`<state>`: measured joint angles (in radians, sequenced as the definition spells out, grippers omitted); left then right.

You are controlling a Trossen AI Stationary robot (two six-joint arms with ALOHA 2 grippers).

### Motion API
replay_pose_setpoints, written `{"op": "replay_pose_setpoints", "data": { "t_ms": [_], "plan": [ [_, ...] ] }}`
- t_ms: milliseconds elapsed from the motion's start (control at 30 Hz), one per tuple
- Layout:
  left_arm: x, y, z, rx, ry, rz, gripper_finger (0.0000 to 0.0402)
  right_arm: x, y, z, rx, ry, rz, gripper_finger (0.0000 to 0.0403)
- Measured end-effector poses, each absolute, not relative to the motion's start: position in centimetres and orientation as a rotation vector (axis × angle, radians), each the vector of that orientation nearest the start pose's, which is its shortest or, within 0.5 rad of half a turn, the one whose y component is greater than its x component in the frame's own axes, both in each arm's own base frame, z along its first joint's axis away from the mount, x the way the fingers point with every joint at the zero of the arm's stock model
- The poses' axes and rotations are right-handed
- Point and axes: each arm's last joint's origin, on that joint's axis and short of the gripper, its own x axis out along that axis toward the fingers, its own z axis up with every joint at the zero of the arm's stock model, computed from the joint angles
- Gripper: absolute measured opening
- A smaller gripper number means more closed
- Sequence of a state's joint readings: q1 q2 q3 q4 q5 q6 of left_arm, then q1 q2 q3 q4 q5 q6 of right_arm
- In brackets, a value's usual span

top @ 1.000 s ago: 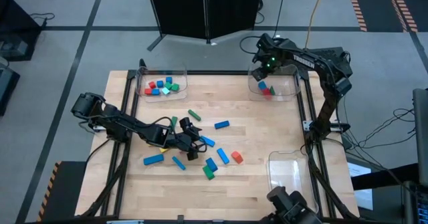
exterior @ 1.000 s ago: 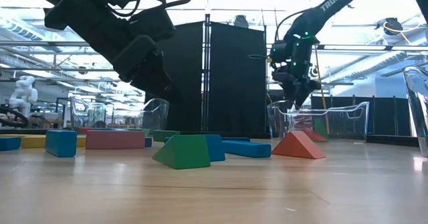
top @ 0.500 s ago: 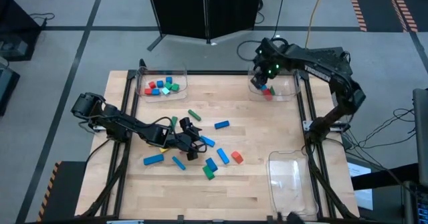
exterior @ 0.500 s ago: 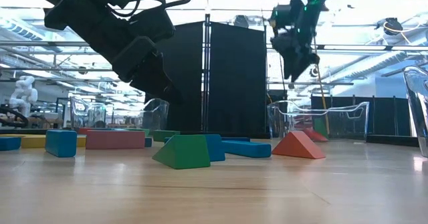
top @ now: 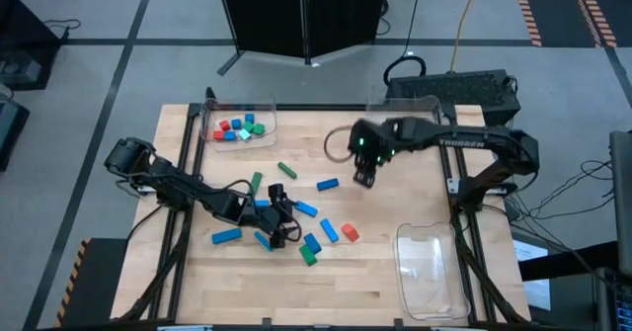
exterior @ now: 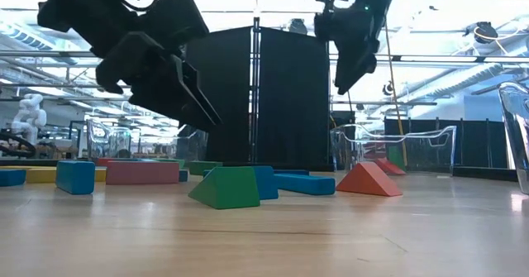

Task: Sort blocks by size
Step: Put the orange triangular block into the top right transparent bin

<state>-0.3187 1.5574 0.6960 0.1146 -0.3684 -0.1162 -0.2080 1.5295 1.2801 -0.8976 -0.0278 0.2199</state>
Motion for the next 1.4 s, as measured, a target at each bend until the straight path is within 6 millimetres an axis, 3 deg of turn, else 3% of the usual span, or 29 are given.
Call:
{"op": "replay_pose_setpoints", "data": {
  "t_ms": [233,400,633,1100,1400],
  "plan": [
    [28.0,-8.1,15.6,0.140,0.697,0.089,0.0317,31.1,-1.2,25.2,0.309,0.992,-0.162,0.0183],
    [28.0,-8.1,15.6,0.139,0.697,0.090,0.0317,31.1,1.8,22.5,0.311,0.921,-0.086,0.0183],
    [28.0,-8.1,15.7,0.136,0.690,0.089,0.0317,29.6,4.5,19.2,0.394,0.897,-0.228,0.0183],
    [28.1,-8.1,15.7,0.134,0.686,0.090,0.0317,28.9,7.6,19.1,0.473,0.883,-0.246,0.0183],
    [28.1,-8.1,15.7,0.127,0.685,0.093,0.0317,29.8,8.3,19.9,0.415,0.790,-0.093,0.0183]
  ]
}}
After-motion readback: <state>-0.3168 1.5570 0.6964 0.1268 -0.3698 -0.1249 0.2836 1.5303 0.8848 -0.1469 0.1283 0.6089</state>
